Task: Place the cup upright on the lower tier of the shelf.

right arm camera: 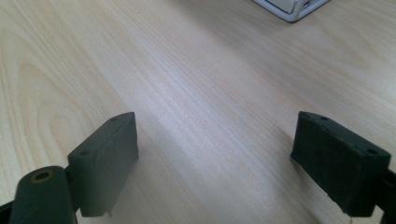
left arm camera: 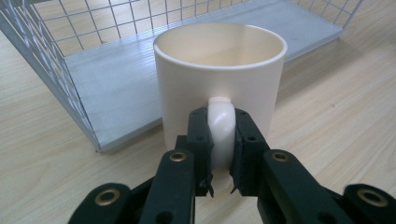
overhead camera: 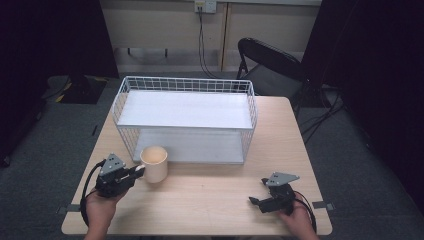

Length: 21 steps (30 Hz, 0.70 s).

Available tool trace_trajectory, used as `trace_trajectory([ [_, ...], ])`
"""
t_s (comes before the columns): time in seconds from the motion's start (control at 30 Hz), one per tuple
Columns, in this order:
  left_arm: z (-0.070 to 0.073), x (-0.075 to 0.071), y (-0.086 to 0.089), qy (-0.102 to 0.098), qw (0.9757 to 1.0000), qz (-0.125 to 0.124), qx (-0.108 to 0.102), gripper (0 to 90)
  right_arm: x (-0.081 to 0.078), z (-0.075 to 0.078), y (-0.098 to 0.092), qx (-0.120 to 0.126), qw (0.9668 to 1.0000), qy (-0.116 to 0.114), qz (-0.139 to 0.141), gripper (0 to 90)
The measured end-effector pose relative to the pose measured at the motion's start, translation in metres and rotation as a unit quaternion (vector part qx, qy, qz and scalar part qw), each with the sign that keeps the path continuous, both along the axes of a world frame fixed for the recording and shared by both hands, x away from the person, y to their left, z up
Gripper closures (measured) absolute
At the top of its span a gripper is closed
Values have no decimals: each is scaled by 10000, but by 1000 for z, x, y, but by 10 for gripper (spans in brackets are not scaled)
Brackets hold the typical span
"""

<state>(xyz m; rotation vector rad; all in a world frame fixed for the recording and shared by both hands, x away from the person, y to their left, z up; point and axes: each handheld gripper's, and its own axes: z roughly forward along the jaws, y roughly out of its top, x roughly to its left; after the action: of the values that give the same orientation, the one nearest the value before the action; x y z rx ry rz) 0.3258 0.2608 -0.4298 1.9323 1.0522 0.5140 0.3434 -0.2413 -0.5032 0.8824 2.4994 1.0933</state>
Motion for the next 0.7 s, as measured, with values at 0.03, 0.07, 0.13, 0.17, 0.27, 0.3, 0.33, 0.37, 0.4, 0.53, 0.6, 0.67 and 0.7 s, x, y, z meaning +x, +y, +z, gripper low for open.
trace_trajectory([
  [0.03, 1, 0, -1, 0, 10000, -2, -2, 803, 0, 0, 0, 0, 10000, 0, 1, 136],
  [0.07, 1, 1, -1, -4, 10000, -6, 2, 803, 0, 0, 0, -2, 10000, 3, 2, 136],
  [0.13, 3, 1, -2, -6, 10000, 1, -11, 803, 0, 0, 0, -2, 10000, 4, 1, 136],
  [0.17, 3, 2, -3, -21, 10000, 1, -6, 803, 0, 0, 0, 0, 10000, 0, 0, 136],
  [0.27, 5, 3, -4, -55, 10000, 0, 0, 803, 0, 0, 0, 1, 10000, 0, 0, 136],
  [0.3, 5, 3, -4, -45, 10000, 0, 0, 803, 0, 0, 0, 0, 10000, 1, -1, 136],
  [0.33, 5, 4, -4, -52, 10000, 6, -18, 803, 0, 0, 0, 0, 10000, 0, 0, 136],
  [0.37, 5, 4, -4, -52, 10000, 6, -18, 803, 0, 0, 0, 0, 10000, 0, 0, 136],
  [0.4, 6, 4, -5, -58, 10000, 16, -43, 803, 0, 0, 0, 0, 10000, 1, -1, 136],
  [0.53, 8, 8, -9, -121, 9999, 56, -55, 802, 0, 0, 0, -1, 10000, 4, 2, 136],
  [0.6, 9, 10, -12, -141, 9998, 88, -83, 803, 0, 0, 0, 0, 10000, 1, 0, 136],
  [0.67, 10, 12, -15, -168, 9998, 86, -48, 803, 0, 0, 0, 0, 10000, 1, 0, 136],
  [0.7, 10, 13, -16, -167, 9998, 83, -42, 803, 0, 0, 0, -2, 10000, 4, 2, 136],
])
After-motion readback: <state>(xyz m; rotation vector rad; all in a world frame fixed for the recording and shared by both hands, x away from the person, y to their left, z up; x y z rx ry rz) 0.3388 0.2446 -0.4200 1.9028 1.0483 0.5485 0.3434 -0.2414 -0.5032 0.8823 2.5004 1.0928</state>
